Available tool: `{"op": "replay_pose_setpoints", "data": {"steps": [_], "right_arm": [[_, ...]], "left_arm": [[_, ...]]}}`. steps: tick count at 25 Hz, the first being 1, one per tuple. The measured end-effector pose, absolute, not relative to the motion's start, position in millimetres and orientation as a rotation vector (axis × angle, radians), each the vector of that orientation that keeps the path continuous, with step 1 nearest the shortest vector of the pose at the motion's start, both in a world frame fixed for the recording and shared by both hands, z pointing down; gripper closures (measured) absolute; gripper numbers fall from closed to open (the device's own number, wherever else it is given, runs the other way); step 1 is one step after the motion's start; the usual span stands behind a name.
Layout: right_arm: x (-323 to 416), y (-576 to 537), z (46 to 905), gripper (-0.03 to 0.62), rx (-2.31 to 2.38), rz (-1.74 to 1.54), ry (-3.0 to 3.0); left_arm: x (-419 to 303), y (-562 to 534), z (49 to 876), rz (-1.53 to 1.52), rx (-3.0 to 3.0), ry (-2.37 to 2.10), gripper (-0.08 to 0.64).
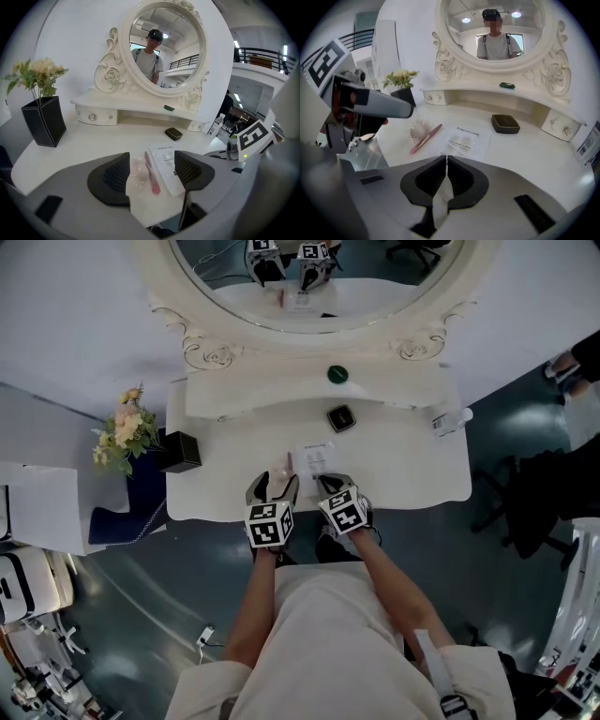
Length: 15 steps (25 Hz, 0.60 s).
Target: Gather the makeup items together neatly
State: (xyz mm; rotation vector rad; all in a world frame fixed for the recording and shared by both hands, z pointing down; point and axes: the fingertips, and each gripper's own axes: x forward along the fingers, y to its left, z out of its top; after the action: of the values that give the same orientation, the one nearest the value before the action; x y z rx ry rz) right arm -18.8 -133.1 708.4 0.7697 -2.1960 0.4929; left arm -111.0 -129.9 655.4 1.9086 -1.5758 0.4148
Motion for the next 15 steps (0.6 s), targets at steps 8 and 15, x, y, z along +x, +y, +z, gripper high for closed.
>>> {"op": "replay_pose_setpoints", "data": {"steps": [8, 15], "right_arm": [[6.9, -163.5, 683.6, 0.545, 0.825, 0.471, -2.286], [39.4, -210.5, 673.6, 0.545, 0.911, 0.46, -2.269]], "left_arm": [[-104.1, -135.9, 649.0, 0.413, 1.89, -1.687, 0.269], [-84.1, -141.3, 643.4, 0.431, 1.907, -1.683, 0.352]]}}
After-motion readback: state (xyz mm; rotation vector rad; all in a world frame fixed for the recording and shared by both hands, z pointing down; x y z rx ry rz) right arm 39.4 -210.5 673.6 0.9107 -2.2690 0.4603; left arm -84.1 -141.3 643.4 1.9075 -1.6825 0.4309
